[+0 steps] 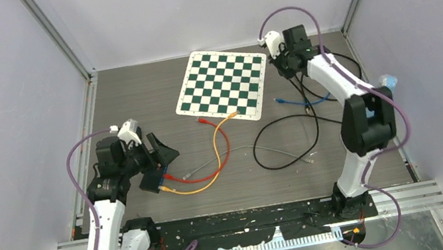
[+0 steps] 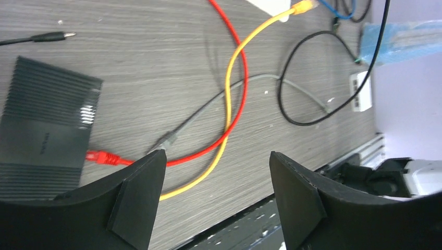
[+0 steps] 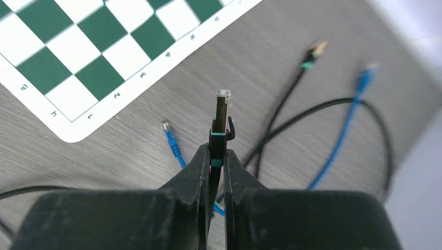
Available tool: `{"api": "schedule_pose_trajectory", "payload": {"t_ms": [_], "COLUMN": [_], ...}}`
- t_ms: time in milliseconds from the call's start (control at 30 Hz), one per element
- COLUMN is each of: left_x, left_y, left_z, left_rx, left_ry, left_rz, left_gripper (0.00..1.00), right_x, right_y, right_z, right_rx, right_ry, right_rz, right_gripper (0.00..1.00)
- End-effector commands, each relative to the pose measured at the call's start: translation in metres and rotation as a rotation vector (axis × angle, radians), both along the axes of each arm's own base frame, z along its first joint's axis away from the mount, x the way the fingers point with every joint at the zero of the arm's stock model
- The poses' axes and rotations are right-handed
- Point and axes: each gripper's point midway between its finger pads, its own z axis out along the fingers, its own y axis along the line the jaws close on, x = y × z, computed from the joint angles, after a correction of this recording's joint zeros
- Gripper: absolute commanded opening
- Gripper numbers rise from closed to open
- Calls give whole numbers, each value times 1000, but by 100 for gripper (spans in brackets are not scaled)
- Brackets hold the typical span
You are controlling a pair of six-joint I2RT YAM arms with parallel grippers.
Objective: Insert the plug into the switch port
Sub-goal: Pick up the connector from the center of the board.
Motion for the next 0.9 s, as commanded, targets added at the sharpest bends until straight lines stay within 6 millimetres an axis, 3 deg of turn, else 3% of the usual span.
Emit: {"api": "schedule_pose_trajectory", "payload": {"t_ms": [0,167,267,300,467,600,867], "left_x": [15,33,41,46,67,73,94], "left_y": [-19,-25,-44,-50,-83,-118,-172], "left_z": [52,81,106,112,145,158,164], "left_rx": [-114,-89,-158,-165,-201,-224,-314], "left_ry": [-134,-233,-284,-310,-411,-448,-424], "left_rz": [-62,-53,-107,-111,-190,-269,-331], "left_gripper": [75,72,72,72,70,67,65], "right_x": [-12,-51,-75,-85,-122,-144,-170], "right_y": [14,43,60,68,93,112,140], "right_z": [95,123,131,146,165,164,152], "right_rx": [22,-5,-11,-6,35,83,171], "right_ry": [-222,-320,-365,-412,-515,-528,-511], "right_rz": [62,185,257,282,370,442,529], "right_gripper": [5,5,5,5,5,5,5]}}
